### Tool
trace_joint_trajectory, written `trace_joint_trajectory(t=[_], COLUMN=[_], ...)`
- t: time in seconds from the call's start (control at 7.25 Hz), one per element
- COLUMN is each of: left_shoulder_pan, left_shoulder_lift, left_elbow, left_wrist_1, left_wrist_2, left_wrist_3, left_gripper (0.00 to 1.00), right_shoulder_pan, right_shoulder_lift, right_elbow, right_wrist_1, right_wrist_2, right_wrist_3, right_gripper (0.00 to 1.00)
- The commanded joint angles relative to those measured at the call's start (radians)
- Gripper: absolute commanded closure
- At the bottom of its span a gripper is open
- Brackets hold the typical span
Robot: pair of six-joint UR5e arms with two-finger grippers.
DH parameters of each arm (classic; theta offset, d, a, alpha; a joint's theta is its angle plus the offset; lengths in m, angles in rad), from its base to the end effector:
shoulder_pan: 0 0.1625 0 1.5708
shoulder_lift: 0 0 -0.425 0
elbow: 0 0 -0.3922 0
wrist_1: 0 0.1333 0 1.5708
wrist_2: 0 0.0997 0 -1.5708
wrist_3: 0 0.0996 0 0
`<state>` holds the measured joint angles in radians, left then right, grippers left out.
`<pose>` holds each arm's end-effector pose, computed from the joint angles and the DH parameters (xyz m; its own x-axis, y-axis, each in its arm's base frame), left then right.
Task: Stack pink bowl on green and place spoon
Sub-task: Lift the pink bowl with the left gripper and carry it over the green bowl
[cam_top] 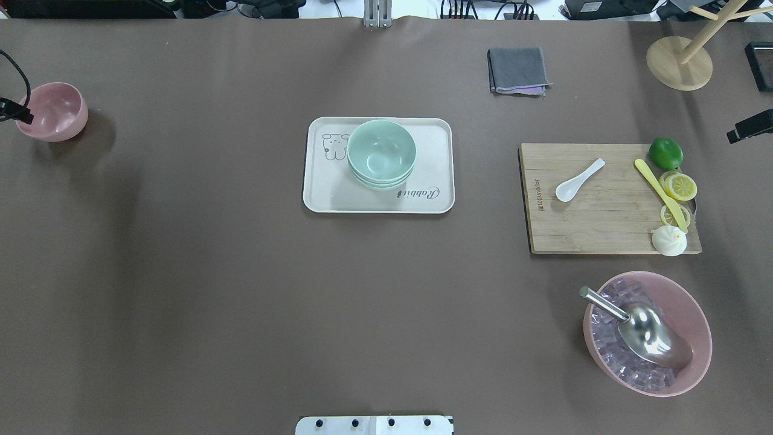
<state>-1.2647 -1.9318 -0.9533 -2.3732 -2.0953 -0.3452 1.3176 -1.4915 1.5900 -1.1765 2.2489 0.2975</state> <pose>0.1192 -0.6539 0.6815 0.7901 0.2030 -0.5784 0.0104 0.9390 0.3437 -0.0688 -0.5487 0.5688 0.7144 -0.2112 0.6671 0.0118 0.9569 0.2903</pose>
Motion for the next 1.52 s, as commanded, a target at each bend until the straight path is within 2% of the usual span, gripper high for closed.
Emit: trace_joint_trajectory(t=[0.0,0.28,0.55,0.83,1.1,1.38], left_shoulder_pan=[0.001,0.002,0.001,-0.002,0.002,0.12], left_shoulder_lift=[-0.003,0.002,0.008,0.022,0.013,-0.056], left_elbow=[0.008,0.01,-0.019,-0.202,-0.478,-0.69], left_wrist_1=[-0.011,-0.02,-0.032,0.009,0.269,0.472], left_wrist_2=[-0.005,-0.011,-0.063,-0.167,-0.177,-0.151], left_wrist_3=[-0.031,-0.031,-0.037,-0.148,-0.284,-0.484], left_gripper=[1.0,1.0,1.0,1.0,1.0,1.0], right_shoulder_pan=[0.0,0.0,0.0,0.002,0.002,0.002], right_shoulder_lift=[0.0,0.002,0.002,-0.003,-0.013,-0.041], right_elbow=[0.01,0.01,0.01,0.016,0.028,0.063], right_wrist_1=[0.0,0.0,0.0,0.0,0.0,0.0], right_wrist_2=[-0.002,-0.009,-0.011,-0.011,-0.011,-0.011], right_wrist_3=[0.0,0.0,0.0,0.0,0.002,0.002], right_gripper=[0.0,0.0,0.0,0.0,0.0,0.0])
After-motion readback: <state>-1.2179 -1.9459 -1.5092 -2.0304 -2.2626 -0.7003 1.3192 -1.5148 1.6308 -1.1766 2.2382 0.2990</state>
